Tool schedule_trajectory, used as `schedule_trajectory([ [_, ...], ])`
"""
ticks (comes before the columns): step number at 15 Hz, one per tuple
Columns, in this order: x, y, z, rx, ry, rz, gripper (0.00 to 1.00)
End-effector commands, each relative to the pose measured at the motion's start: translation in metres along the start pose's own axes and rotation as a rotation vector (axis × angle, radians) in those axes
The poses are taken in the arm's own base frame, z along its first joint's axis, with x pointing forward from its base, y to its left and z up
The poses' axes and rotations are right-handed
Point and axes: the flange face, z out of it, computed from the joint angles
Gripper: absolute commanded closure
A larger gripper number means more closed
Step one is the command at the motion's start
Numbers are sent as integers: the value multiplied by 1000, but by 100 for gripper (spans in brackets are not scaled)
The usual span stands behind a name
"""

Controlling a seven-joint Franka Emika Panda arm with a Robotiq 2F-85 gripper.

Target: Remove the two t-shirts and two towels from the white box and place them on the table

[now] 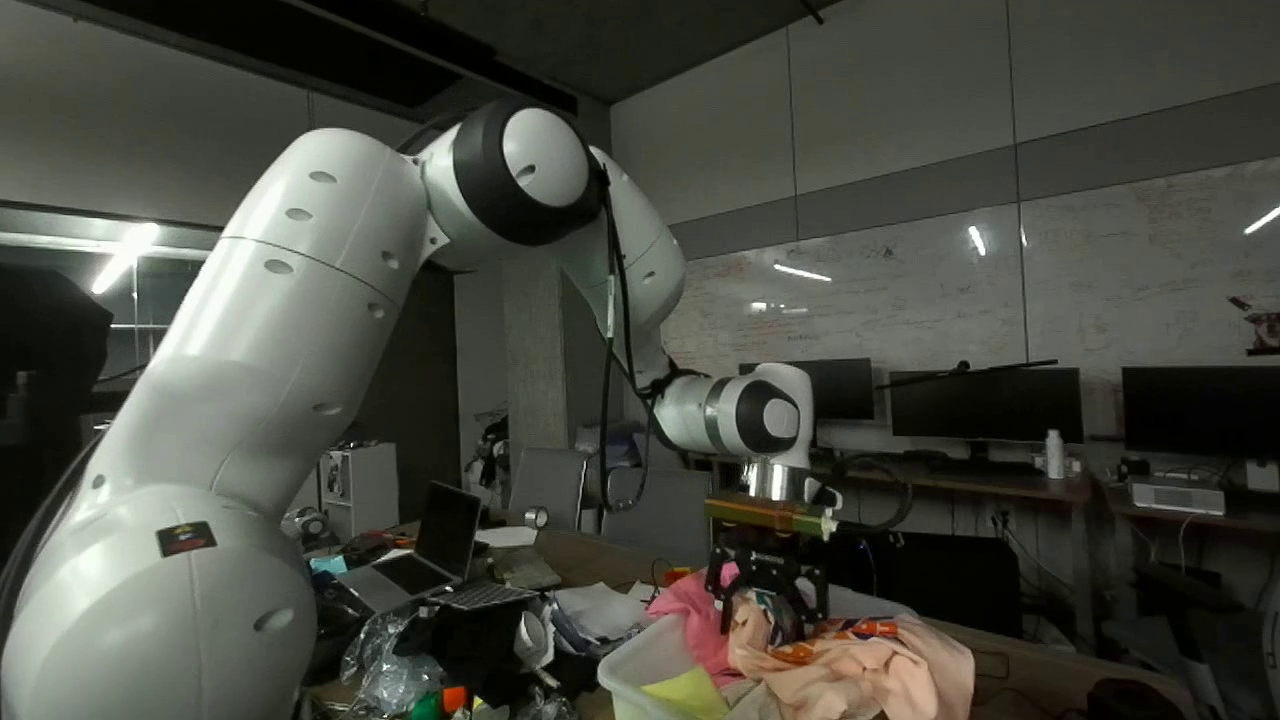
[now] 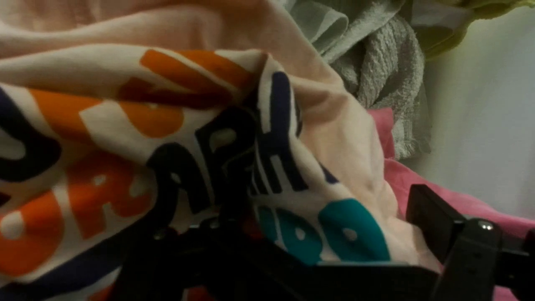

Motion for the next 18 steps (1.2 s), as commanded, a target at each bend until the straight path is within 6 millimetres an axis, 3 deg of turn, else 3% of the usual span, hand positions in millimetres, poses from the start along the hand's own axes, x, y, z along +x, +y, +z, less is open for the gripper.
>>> schedule_trajectory([
  [1,8,19,15,86,-36,16,0],
  [6,10,31,37,158,-71,43,0],
  [10,16,29,40,157,-73,46,0],
  [12,18,28,39,158,-73,40,26],
  [18,15,34,29,161,-54,48,72],
])
